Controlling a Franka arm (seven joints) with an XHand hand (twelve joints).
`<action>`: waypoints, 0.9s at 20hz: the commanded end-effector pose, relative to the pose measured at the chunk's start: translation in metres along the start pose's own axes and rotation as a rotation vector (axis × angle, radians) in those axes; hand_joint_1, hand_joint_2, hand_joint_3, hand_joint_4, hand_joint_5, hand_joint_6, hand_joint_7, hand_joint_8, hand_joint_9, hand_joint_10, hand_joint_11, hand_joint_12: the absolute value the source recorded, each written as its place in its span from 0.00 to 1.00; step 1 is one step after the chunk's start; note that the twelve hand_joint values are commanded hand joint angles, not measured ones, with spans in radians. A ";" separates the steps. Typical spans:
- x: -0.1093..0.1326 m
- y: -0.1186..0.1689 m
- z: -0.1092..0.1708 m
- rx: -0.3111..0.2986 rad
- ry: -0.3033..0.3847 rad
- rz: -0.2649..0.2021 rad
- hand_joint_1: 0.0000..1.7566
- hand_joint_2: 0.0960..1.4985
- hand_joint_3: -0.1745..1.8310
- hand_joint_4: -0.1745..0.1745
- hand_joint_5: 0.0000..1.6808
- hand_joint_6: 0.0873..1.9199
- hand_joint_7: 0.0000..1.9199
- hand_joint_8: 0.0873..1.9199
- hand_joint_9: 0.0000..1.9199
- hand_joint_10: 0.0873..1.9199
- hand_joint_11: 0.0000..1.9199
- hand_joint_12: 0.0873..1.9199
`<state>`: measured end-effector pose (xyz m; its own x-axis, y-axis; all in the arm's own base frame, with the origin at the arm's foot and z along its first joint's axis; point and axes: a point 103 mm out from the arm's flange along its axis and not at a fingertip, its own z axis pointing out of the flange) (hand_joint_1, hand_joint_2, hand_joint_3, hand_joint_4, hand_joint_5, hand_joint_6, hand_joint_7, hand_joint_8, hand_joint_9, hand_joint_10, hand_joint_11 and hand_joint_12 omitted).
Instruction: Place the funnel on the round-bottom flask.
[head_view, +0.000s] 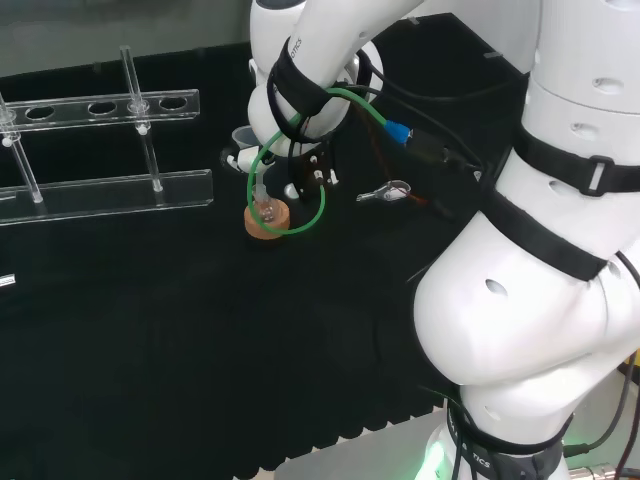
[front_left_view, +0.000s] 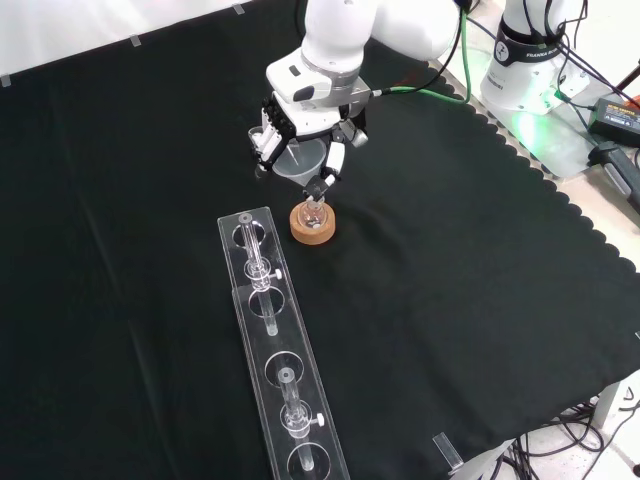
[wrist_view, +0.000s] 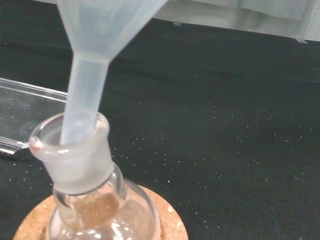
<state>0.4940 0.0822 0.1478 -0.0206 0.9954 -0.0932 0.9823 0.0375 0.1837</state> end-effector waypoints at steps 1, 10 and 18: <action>-0.008 -0.009 0.019 0.005 -0.014 0.006 0.70 0.39 0.39 0.00 0.85 0.14 0.89 0.46 0.97 0.43 0.90 0.47; -0.009 -0.015 0.010 -0.116 -0.163 0.017 0.70 0.39 0.39 0.00 0.85 0.14 0.89 0.46 0.97 0.43 0.89 0.47; -0.006 -0.004 0.005 -0.160 -0.232 0.032 0.70 0.39 0.39 0.00 0.85 0.14 0.89 0.46 0.97 0.43 0.90 0.47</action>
<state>0.4830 0.0759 0.1339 0.0545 0.9617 -0.2688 0.9512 0.0318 0.3070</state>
